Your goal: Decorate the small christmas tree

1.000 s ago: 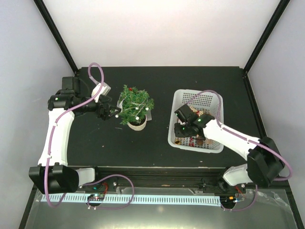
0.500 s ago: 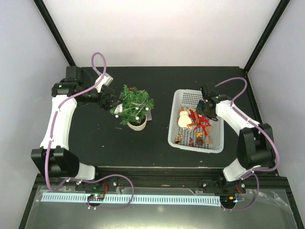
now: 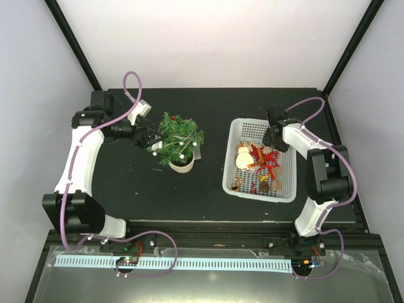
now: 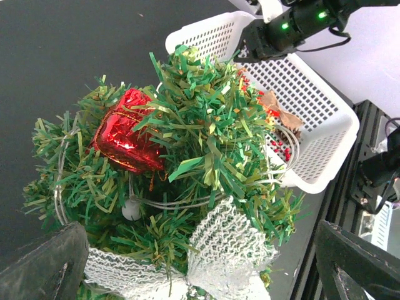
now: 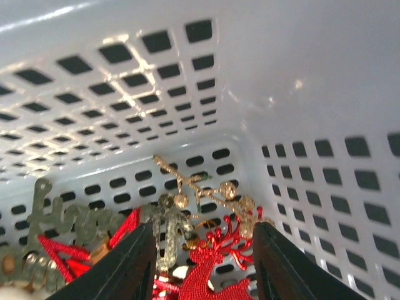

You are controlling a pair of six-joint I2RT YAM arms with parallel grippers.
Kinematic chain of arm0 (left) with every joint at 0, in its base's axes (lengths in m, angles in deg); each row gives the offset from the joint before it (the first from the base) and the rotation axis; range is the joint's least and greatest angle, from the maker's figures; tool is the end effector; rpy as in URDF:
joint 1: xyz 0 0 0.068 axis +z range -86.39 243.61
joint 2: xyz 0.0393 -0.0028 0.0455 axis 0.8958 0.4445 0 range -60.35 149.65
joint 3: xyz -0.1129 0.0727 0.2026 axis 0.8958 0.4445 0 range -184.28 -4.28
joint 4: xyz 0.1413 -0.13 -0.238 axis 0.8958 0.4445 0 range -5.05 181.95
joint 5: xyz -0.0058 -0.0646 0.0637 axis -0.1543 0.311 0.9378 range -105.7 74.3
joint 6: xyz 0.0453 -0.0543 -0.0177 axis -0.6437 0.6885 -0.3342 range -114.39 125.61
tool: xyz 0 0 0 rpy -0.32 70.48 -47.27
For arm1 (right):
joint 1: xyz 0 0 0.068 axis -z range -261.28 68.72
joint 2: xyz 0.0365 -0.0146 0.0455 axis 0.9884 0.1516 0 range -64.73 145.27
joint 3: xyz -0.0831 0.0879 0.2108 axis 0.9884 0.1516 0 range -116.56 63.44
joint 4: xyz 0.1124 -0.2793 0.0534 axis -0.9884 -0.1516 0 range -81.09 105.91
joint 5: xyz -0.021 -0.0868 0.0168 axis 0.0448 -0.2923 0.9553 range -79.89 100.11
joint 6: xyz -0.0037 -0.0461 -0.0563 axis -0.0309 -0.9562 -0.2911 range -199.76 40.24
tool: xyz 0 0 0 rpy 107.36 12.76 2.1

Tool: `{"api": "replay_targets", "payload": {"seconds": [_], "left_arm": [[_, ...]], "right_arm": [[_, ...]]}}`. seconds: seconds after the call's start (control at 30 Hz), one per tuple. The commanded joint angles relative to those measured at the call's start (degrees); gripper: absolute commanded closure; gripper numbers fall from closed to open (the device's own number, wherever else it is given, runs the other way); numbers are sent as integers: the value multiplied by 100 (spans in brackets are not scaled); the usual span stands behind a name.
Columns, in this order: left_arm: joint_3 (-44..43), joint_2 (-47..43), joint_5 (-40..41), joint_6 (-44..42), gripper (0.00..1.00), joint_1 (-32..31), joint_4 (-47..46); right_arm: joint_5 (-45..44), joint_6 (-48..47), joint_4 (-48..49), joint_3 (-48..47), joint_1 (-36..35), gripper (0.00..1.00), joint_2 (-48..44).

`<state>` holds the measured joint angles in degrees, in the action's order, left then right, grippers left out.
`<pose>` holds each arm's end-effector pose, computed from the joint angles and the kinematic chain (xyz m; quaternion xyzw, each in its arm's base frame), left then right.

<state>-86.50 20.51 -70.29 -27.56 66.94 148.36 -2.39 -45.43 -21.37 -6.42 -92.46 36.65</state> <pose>0.3268 -0.0304 0.3142 0.3290 0.8048 -0.3555 0.3431 0.3893 0.0635 0.1165 0.2157 0.9532 -0.0279 0.2100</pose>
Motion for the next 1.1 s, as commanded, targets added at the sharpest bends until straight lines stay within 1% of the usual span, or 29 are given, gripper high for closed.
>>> {"api": "replay_targets", "payload": {"seconds": [0.0, 0.27, 0.47, 0.63, 0.9, 1.0, 1.07], "left_arm": [[20, -103, -375, 115, 1, -21, -84], [83, -159, -378, 196, 1, -20, -145], [97, -141, -369, 248, 1, -25, -194], [94, -166, -362, 284, 1, -22, -207], [173, -278, -299, 310, 1, -15, -224], [176, -302, -299, 320, 1, -9, -233], [177, -315, -282, 328, 1, -15, -234]], "right_arm": [[-343, -63, 19, -245, 109, 55, 237], [-147, -23, 261, -67, 242, 55, 455], [72, -39, 480, 207, 242, 58, 423], [182, -57, 644, 376, 240, 66, 465], [115, -72, 685, 490, 241, 86, 315], [56, -84, 651, 516, 240, 91, 199], [9, -77, 644, 541, 239, 92, 124]]}}
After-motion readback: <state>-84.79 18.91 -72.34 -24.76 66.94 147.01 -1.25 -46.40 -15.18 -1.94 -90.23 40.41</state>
